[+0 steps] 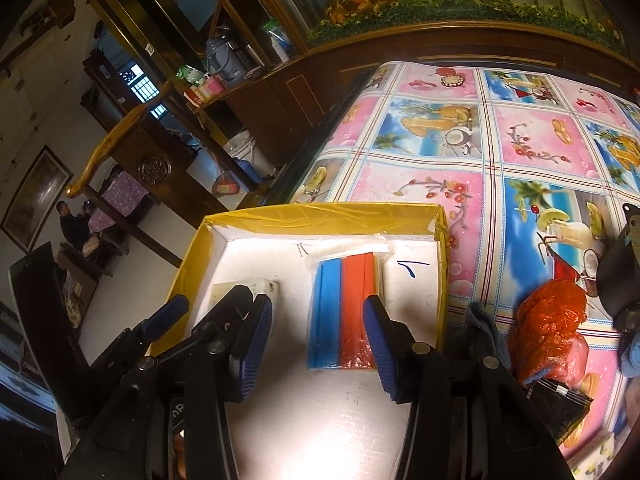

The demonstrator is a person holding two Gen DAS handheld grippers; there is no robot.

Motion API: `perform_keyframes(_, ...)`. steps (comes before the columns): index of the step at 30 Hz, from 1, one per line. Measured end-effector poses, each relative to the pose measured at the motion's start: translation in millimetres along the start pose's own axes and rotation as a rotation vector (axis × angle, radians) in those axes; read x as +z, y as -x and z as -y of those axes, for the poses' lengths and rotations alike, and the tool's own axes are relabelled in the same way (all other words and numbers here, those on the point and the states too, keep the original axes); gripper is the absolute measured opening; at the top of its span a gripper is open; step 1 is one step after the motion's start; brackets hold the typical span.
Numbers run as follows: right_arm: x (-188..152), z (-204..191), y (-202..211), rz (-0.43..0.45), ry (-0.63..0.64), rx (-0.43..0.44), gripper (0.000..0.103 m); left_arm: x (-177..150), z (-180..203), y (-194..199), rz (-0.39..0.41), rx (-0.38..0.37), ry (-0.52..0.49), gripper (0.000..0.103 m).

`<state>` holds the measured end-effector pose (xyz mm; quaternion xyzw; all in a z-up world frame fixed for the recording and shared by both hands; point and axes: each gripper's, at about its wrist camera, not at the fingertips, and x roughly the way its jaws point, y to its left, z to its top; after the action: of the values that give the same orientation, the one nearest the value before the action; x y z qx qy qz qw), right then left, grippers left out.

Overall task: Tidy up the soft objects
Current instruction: 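Lower and release the tissue pack with left tool while right tool releases the sponge bag in the box, then move left tool back to the table and grasp the black snack packet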

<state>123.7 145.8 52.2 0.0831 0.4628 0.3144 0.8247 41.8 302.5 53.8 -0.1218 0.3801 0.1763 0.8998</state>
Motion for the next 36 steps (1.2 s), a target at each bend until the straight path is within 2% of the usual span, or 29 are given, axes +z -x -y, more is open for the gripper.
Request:
perform_keyframes(12, -19, 10, 57, 0.051, 0.000, 0.024, 0.055, -7, 23, 34, 0.036, -0.034, -0.064, 0.083)
perform_keyframes(15, -29, 16, 73, 0.059, -0.001, 0.020, 0.056, -14, 27, 40, 0.038, -0.056, -0.085, 0.088)
perform_keyframes(21, -50, 32, 105, 0.079, -0.013, 0.016, 0.056, -32, 36, 32, -0.051, -0.103, -0.111, 0.089)
perform_keyframes(28, -73, 52, 145, 0.118, -0.030, 0.008, 0.058, -56, 42, 43, -0.069, -0.030, -0.156, 0.089)
perform_keyframes(32, -87, 60, 166, 0.134, -0.030, 0.013, 0.059, -73, 46, 51, -0.084, -0.031, -0.183, 0.089)
perform_keyframes(36, -105, 71, 184, 0.154, -0.027, 0.011, 0.060, -76, 52, 75, -0.017, -0.057, -0.186, 0.089)
